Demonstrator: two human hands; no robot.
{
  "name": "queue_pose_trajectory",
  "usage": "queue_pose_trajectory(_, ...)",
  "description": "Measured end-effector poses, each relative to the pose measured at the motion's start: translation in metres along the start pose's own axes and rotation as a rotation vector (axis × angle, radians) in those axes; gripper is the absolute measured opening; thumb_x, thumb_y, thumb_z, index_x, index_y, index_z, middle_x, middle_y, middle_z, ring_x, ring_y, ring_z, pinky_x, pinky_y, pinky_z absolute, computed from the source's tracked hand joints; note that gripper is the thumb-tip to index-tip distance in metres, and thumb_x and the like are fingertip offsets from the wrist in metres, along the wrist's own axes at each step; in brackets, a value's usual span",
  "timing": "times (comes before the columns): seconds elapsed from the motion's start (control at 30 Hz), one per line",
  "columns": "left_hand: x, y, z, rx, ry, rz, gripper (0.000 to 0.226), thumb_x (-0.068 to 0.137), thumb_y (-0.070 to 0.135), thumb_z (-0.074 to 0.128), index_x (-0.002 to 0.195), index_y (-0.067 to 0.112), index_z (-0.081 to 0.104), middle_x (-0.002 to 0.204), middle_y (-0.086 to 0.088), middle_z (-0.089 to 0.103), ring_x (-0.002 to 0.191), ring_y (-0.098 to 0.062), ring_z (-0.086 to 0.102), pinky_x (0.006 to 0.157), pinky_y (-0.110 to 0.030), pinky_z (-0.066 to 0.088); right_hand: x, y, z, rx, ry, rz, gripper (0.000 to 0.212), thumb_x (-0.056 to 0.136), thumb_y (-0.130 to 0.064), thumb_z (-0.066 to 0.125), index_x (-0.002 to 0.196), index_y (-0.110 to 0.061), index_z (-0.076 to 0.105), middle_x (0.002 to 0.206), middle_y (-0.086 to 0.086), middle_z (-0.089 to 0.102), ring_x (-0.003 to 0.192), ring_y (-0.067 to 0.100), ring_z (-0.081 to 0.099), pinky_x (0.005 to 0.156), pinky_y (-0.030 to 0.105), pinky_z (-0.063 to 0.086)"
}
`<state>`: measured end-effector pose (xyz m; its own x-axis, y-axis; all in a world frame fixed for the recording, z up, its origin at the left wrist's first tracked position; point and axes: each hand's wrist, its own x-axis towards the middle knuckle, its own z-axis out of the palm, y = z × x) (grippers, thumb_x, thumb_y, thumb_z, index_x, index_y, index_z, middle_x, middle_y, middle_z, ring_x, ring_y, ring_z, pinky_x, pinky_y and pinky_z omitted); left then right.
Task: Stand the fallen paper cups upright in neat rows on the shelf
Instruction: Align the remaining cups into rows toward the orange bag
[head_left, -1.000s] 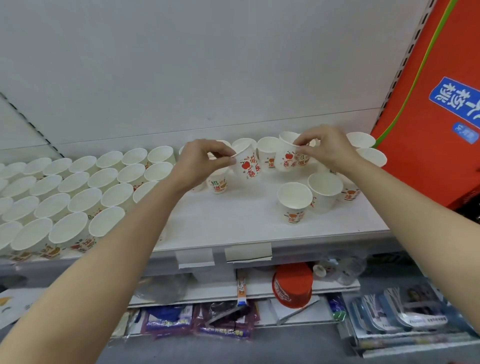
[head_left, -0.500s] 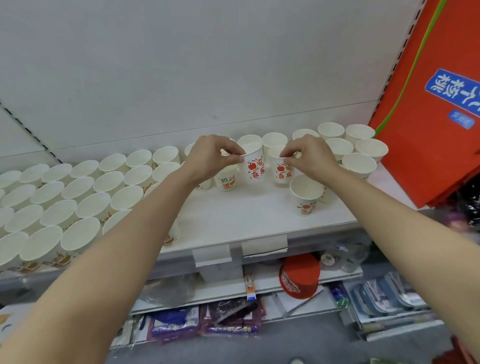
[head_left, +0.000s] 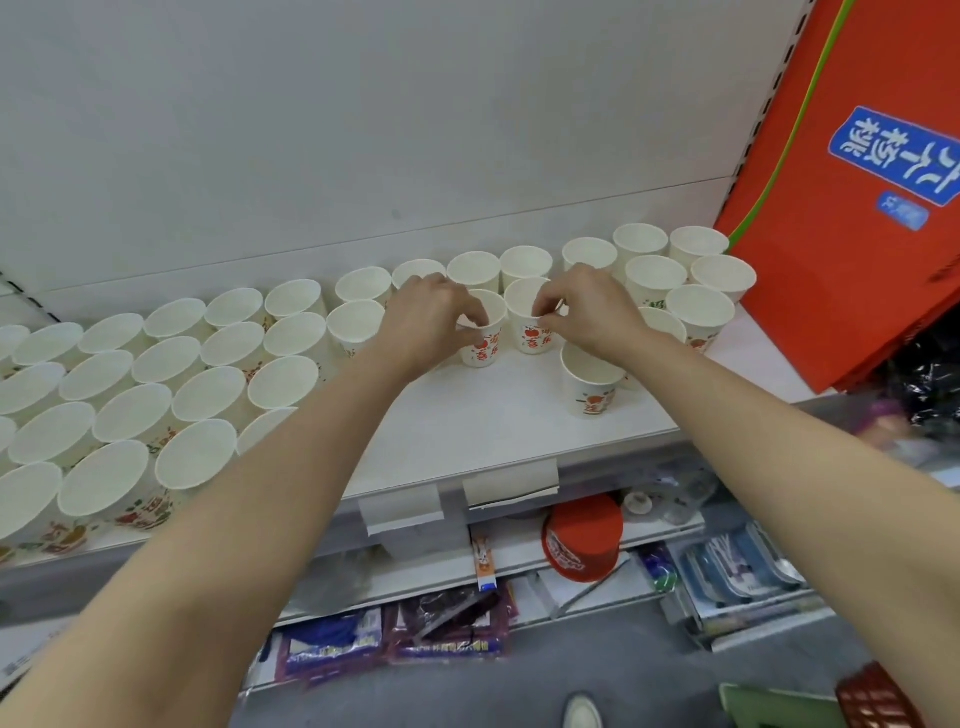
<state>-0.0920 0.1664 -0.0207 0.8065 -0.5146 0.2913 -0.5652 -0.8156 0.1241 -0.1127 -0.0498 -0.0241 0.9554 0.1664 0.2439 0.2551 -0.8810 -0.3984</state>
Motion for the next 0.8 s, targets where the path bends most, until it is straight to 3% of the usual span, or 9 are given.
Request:
queue_pose_trajectory(0.1, -0.001, -0.002, 0.003, 0.012, 0.028, -0.039, 0.011, 0.079, 0.026, 0.074, 0.089, 0.025, 0.076, 0.086, 0.002, 0.07, 0.087, -0.026, 0.057, 0.068, -0.031, 0.033, 0.0, 0.001, 0.004, 0.032, -0.005, 0.01, 0.013, 0.079, -0.01, 0.066, 0.082, -0.02, 0.073, 0.085, -0.004, 0.069, 0.091, 0.017, 0.057, 0.071, 0.031, 0.045)
queue_pose_trajectory(0.3, -0.002, 0.002, 0.004, -0.071, 0.045, -0.069, 0.026, 0.079, 0.033, 0.075, 0.103, 0.026, 0.073, 0.099, 0.002, 0.071, 0.094, -0.024, 0.056, 0.074, -0.034, 0.041, -0.007, 0.009, -0.003, 0.151, 0.09, 0.004, 0.017, 0.085, -0.027, 0.067, 0.101, -0.024, 0.071, 0.098, -0.008, 0.069, 0.094, 0.012, 0.052, 0.079, 0.032, 0.044)
queue_pose_trajectory(0.4, -0.013, 0.028, 0.004, -0.213, 0.193, 0.018, 0.025, 0.08, 0.042, 0.072, 0.098, 0.026, 0.073, 0.095, 0.008, 0.07, 0.091, -0.02, 0.056, 0.076, -0.031, 0.043, -0.026, 0.026, -0.022, 0.174, 0.22, 0.003, 0.013, 0.086, -0.024, 0.066, 0.097, -0.023, 0.073, 0.097, -0.009, 0.07, 0.094, 0.015, 0.055, 0.081, 0.036, 0.046)
queue_pose_trajectory(0.5, -0.024, 0.065, 0.007, -0.295, 0.175, 0.165, 0.033, 0.079, 0.056, 0.064, 0.091, 0.028, 0.073, 0.088, 0.014, 0.069, 0.087, -0.015, 0.055, 0.075, -0.03, 0.045, -0.054, 0.047, -0.042, 0.155, 0.281, 0.022, 0.011, 0.085, -0.019, 0.067, 0.092, -0.02, 0.075, 0.094, -0.009, 0.071, 0.095, 0.016, 0.055, 0.081, 0.035, 0.046)
queue_pose_trajectory(0.63, -0.02, 0.095, 0.017, -0.257, 0.06, 0.24, 0.031, 0.075, 0.053, 0.074, 0.094, 0.028, 0.073, 0.088, 0.012, 0.07, 0.085, -0.015, 0.054, 0.076, -0.037, 0.046, -0.087, 0.072, -0.055, 0.073, 0.223, -0.063, 0.011, 0.081, -0.016, 0.071, 0.091, -0.02, 0.074, 0.088, -0.011, 0.067, 0.095, 0.014, 0.049, 0.08, 0.029, 0.037)
queue_pose_trajectory(0.8, -0.025, 0.089, 0.016, -0.271, 0.07, 0.214, 0.012, 0.081, 0.036, 0.074, 0.086, 0.025, 0.075, 0.081, 0.011, 0.071, 0.083, -0.016, 0.054, 0.077, -0.04, 0.045, -0.094, 0.088, -0.044, -0.122, 0.132, -0.137, 0.02, 0.071, -0.013, 0.081, 0.09, -0.018, 0.075, 0.085, -0.004, 0.071, 0.088, 0.027, 0.055, 0.077, 0.044, 0.044)
